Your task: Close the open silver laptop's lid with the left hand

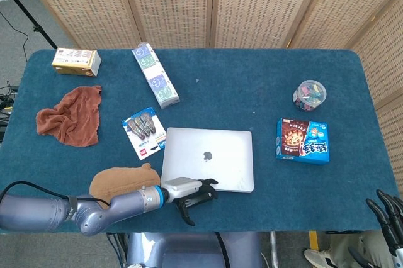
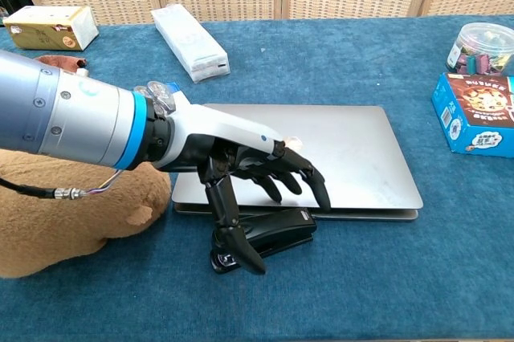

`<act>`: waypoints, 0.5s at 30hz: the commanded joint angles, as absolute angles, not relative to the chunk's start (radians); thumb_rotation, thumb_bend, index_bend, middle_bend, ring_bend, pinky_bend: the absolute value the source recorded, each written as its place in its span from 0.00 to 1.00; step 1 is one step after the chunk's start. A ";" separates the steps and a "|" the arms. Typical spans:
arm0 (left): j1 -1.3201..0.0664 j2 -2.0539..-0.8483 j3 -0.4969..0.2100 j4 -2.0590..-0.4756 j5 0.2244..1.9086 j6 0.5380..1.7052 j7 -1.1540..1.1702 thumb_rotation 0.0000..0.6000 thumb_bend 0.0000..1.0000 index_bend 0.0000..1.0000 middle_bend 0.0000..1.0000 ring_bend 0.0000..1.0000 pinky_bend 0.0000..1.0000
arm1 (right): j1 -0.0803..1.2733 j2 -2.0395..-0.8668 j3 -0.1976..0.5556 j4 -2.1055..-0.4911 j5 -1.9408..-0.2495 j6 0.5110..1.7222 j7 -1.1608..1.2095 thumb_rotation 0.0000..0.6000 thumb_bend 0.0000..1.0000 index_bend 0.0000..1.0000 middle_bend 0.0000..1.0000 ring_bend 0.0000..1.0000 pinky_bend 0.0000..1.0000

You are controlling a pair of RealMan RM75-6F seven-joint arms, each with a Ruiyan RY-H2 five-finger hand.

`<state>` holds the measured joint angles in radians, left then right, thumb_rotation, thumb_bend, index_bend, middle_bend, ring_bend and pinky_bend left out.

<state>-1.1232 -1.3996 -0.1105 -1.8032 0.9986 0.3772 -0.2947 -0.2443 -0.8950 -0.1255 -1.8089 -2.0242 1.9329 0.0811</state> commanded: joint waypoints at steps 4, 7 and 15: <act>-1.120 -1.408 -0.102 -1.799 0.998 0.376 -0.289 1.00 0.09 0.25 0.05 0.08 0.12 | -0.244 -0.895 -0.125 -1.809 -2.027 1.933 0.082 1.00 0.18 0.00 0.00 0.00 0.06; -1.118 -1.422 -0.090 -1.793 0.998 0.371 -0.284 1.00 0.09 0.25 0.05 0.08 0.12 | -0.244 -0.895 -0.125 -1.810 -2.027 1.931 0.081 1.00 0.18 0.00 0.00 0.00 0.06; -1.107 -1.438 -0.077 -1.782 0.997 0.375 -0.278 1.00 0.09 0.25 0.05 0.08 0.12 | -0.243 -0.896 -0.125 -1.811 -2.027 1.927 0.081 1.00 0.18 0.00 0.00 0.00 0.06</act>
<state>-1.1092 -1.4357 -0.0790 -1.7835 0.9971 0.3737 -0.2789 -0.2427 -0.8957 -0.1246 -1.8110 -2.0268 1.9267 0.0810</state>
